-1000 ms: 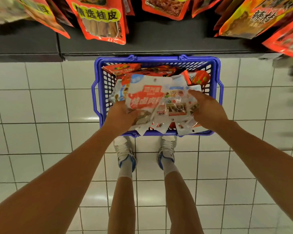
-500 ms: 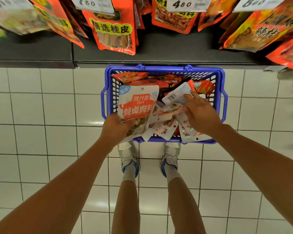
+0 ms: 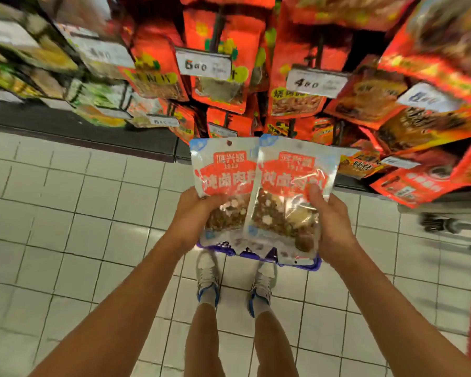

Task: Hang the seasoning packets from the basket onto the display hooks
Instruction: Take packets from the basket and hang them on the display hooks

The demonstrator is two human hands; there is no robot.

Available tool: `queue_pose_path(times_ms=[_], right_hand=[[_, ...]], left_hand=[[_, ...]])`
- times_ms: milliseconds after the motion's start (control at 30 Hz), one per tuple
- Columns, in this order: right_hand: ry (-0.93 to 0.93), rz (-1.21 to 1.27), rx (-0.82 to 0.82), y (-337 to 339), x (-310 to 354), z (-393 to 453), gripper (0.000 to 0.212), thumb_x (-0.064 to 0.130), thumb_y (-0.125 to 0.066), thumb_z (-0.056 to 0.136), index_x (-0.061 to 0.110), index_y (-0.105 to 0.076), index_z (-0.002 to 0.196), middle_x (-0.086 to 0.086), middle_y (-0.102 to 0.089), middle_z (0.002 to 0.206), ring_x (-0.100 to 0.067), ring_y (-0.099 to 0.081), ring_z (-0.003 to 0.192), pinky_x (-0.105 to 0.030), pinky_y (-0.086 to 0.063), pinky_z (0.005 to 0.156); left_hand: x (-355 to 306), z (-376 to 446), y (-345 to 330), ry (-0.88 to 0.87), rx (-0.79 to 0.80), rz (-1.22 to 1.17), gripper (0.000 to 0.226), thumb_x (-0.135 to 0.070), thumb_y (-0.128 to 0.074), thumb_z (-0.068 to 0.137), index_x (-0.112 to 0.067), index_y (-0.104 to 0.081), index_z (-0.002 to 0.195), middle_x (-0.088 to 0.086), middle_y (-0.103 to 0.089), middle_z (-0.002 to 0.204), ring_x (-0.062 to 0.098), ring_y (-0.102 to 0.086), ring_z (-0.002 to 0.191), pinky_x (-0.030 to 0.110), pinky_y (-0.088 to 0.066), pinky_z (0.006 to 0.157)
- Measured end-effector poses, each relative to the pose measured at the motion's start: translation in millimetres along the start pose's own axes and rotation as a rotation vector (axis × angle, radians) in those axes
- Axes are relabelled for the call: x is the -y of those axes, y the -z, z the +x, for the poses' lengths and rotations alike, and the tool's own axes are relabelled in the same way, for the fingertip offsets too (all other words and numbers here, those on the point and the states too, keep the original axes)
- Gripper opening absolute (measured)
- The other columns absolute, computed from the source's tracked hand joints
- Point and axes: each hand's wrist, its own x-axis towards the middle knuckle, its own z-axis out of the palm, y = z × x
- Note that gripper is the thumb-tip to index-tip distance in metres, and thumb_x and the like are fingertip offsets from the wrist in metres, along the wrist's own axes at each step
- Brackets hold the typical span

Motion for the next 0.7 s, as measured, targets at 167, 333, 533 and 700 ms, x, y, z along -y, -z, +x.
queue_pose_path(times_ms=[167,333,533,700], right_hand=[[0.313,-0.07,0.124,-12,108,-83,0.024,0.058,-0.073,0.076,0.044,-0.078,0.096,0.011,-0.078,0.103,-0.008,-0.074,0.094,-0.032,-0.056,0.08],[0.584,-0.12,0.266,-30,223,-165,0.014,0.036,-0.069,0.087,0.044,-0.079,0.092,0.012,-0.079,0.098,-0.01,-0.076,0.09,-0.018,-0.057,0.068],[0.904,-0.103,0.266,-70,335,-244,0.021,0.052,-0.068,0.073,0.054,-0.073,0.093,0.02,-0.077,0.096,-0.003,-0.073,0.089,-0.029,-0.057,0.079],[1.135,-0.072,0.21,-106,409,-302,0.009,0.034,-0.069,0.089,0.033,-0.075,0.082,0.032,-0.073,0.084,0.014,-0.065,0.079,-0.009,-0.049,0.073]], left_hand=[[-111,-77,22,-0.211,-0.1,-0.055,0.011,-0.03,-0.075,0.089,-0.023,-0.075,0.097,-0.004,-0.08,0.091,0.012,-0.076,0.085,0.022,-0.06,0.066],[-222,-155,57,-0.45,-0.115,-0.103,0.014,-0.033,-0.078,0.086,-0.029,-0.078,0.099,-0.002,-0.079,0.104,0.015,-0.075,0.095,0.023,-0.059,0.072],[-327,-230,100,-0.69,-0.138,-0.183,0.032,-0.043,-0.083,0.068,-0.031,-0.08,0.097,0.005,-0.078,0.107,0.026,-0.073,0.103,0.044,-0.059,0.086],[-399,-265,143,-0.865,-0.157,-0.225,0.011,-0.023,-0.079,0.083,-0.026,-0.08,0.094,0.004,-0.079,0.098,0.02,-0.077,0.086,0.032,-0.062,0.067]])
